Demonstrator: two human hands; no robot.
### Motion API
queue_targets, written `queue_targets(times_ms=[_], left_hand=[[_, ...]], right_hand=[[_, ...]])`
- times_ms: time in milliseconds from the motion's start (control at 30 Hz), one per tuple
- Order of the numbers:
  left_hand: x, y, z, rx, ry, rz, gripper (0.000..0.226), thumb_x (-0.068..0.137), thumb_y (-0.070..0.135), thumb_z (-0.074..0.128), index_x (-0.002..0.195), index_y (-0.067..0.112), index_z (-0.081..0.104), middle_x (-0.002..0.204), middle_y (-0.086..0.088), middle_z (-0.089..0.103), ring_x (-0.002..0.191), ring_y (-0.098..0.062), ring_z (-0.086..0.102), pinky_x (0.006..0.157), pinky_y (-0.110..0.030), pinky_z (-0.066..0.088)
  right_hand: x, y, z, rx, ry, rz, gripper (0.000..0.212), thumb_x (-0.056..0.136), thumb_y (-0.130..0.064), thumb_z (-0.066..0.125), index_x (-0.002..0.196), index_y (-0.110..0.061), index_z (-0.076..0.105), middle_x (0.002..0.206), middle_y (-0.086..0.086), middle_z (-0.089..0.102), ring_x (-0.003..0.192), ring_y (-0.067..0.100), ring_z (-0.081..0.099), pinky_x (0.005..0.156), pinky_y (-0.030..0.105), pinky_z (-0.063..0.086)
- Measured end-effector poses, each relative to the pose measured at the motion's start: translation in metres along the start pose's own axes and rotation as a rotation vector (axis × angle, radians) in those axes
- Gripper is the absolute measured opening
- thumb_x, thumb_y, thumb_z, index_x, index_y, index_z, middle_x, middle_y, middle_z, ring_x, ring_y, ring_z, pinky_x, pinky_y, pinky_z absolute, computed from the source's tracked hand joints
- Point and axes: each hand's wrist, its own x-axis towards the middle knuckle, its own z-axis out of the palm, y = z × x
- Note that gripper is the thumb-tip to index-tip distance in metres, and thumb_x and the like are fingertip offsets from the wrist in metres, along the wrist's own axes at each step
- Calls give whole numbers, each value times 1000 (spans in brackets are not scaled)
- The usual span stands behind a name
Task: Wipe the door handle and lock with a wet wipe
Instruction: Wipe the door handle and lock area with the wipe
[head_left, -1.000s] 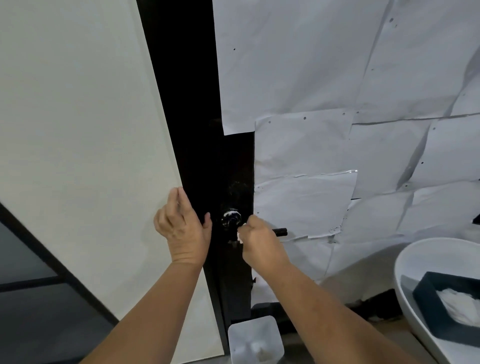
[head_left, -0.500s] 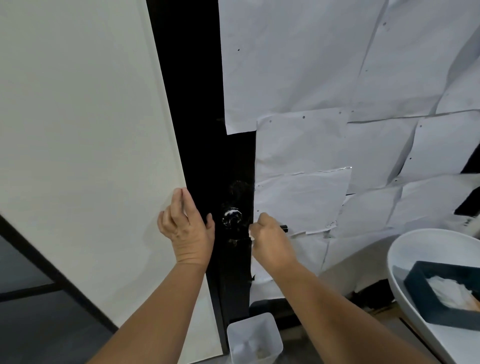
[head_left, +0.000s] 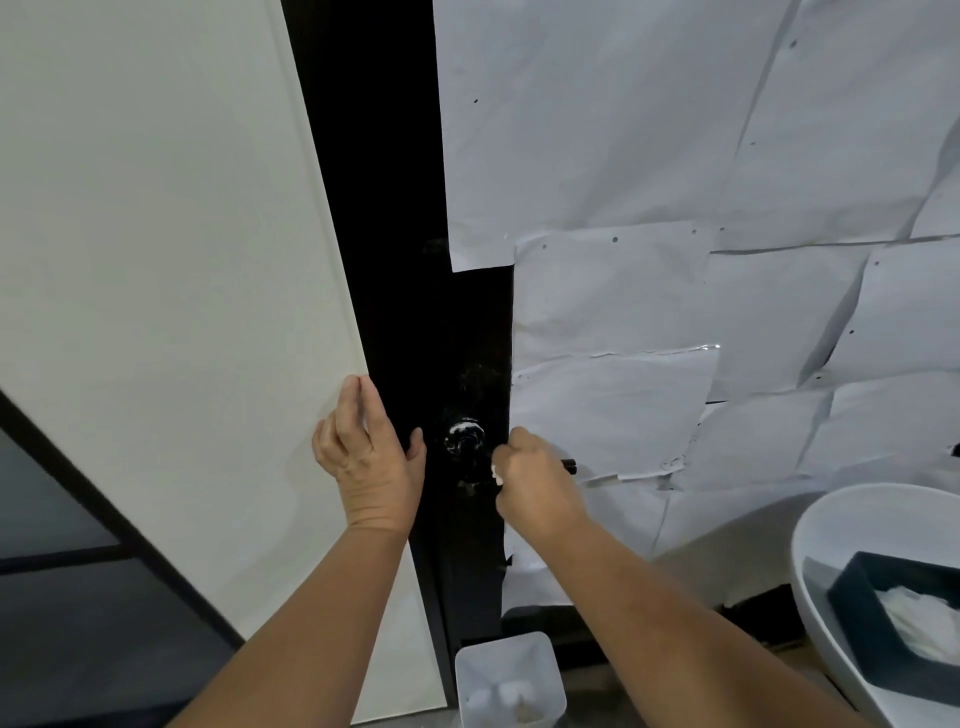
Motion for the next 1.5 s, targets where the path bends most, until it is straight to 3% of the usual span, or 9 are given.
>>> queue_targets(times_ms=[167,300,567,767,1000,1067,1167,1367,1500], left_hand=[[-1,2,0,10,-8,-22,97,76,29,73,149,11,12,148,-12,16,122,-37,32,110,-53,27],[-1,2,-1,19,-19,-31,97,75,30,74,148,10,13,148,-12,16,123,-37,32,109,-53,29],[-1,5,-1,14,-34,-45,98,76,28,74,149,10,11,148,-13,16,124,-38,32,109,-54,28],[0,6,-5,21,-41,-46,98,75,28,75,149,8,14,148,-14,18,122,-39,34,107,-55,30],[2,8,-13,-15,-66,-26,100,69,23,82,146,4,21,142,-15,23,118,-34,39,101,-51,37],[4,9,-18,-84,-41,-13,99,65,17,85,143,2,26,136,-16,28,111,-29,41,97,-47,41],[1,10,-19,-172,-28,106,90,67,1,80,141,7,30,129,-17,31,100,-26,41,88,-43,49],[-2,-1,-14,-224,-225,167,38,72,-6,73,105,11,68,92,-2,50,76,-22,50,63,-37,52],[-17,-1,-3,-160,-211,327,33,67,-8,79,93,11,75,96,-5,62,78,-22,50,66,-33,48]], right_hand=[[0,-6,-2,6,27,55,21,67,13,50,68,-8,47,85,7,41,73,23,42,45,20,16],[2,-26,7,37,9,-25,20,67,14,49,78,-1,58,93,13,48,80,26,48,50,28,31],[1,-1,-6,35,-50,65,19,69,13,48,74,-5,54,90,8,42,73,23,45,48,25,29],[4,-15,3,48,-51,-68,21,68,14,48,79,-1,57,93,13,48,75,25,46,50,28,29],[16,-1,4,151,-74,55,29,72,11,48,57,-13,43,75,2,38,66,23,46,54,29,39],[20,1,4,235,-60,112,23,81,7,50,69,-11,59,78,2,45,69,21,50,58,24,39],[19,0,4,321,-9,145,18,87,-1,51,97,-9,64,91,6,59,78,19,59,67,20,45],[14,3,4,325,-62,100,24,82,2,57,99,-13,67,103,7,49,81,19,53,70,19,43],[10,6,1,211,-6,182,19,84,-18,63,102,-18,59,100,3,50,88,19,53,68,28,44]])
